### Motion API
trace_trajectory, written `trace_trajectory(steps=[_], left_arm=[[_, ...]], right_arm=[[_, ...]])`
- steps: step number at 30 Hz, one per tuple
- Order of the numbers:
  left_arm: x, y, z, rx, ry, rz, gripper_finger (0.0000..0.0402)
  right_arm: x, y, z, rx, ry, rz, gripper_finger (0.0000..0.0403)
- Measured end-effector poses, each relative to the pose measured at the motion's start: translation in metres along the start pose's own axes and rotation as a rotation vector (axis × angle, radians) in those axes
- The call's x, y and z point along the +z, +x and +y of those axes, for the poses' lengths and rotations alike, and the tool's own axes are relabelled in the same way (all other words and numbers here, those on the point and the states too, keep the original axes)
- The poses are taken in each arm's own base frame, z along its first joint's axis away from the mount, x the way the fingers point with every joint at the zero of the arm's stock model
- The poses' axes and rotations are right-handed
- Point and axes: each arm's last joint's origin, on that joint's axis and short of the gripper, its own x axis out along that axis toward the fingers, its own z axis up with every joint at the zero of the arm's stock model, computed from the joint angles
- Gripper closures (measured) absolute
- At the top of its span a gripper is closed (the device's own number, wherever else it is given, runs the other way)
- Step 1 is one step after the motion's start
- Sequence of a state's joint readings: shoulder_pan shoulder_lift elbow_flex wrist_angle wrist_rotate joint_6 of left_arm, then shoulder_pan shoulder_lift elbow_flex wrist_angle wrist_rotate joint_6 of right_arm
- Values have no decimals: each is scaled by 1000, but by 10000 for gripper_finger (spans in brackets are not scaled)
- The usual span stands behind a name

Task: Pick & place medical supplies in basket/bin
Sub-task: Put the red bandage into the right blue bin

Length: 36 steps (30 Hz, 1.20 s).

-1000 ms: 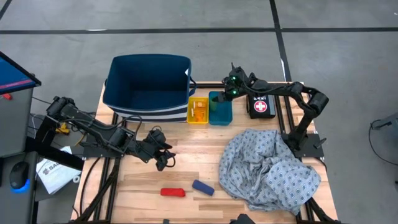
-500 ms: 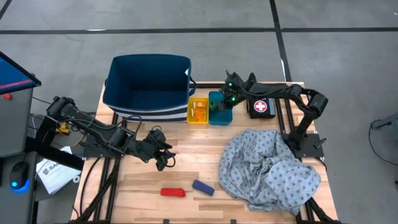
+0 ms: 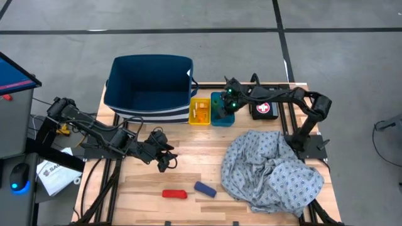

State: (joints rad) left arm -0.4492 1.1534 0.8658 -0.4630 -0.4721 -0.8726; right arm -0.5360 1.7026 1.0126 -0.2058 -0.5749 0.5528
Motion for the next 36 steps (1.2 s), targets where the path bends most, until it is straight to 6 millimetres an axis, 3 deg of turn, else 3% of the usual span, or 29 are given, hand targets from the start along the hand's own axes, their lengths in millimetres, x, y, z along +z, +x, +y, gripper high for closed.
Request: trace_trajectory(steps=[8,15,20,26,32,36], left_arm=[[1,0,0,11,-1,-16,207],[1,0,-1,2,-8,-26,207],[0,0,-2,-33,7,14,207],[-16,-7,-15,-263,179,234,207],[-46,-9,-38,-406,359,399,207],[-63,8,-53,-374,466,438,207]], right_arm=[[24,-28,3,10,0,-237,200],[33,-35,3,144,40,-250,200],[14,-27,36,322,3,-70,200],[-17,-24,85,459,-60,86,200],[-39,-27,118,498,-94,107,200],[-50,-33,136,501,-108,67,200]])
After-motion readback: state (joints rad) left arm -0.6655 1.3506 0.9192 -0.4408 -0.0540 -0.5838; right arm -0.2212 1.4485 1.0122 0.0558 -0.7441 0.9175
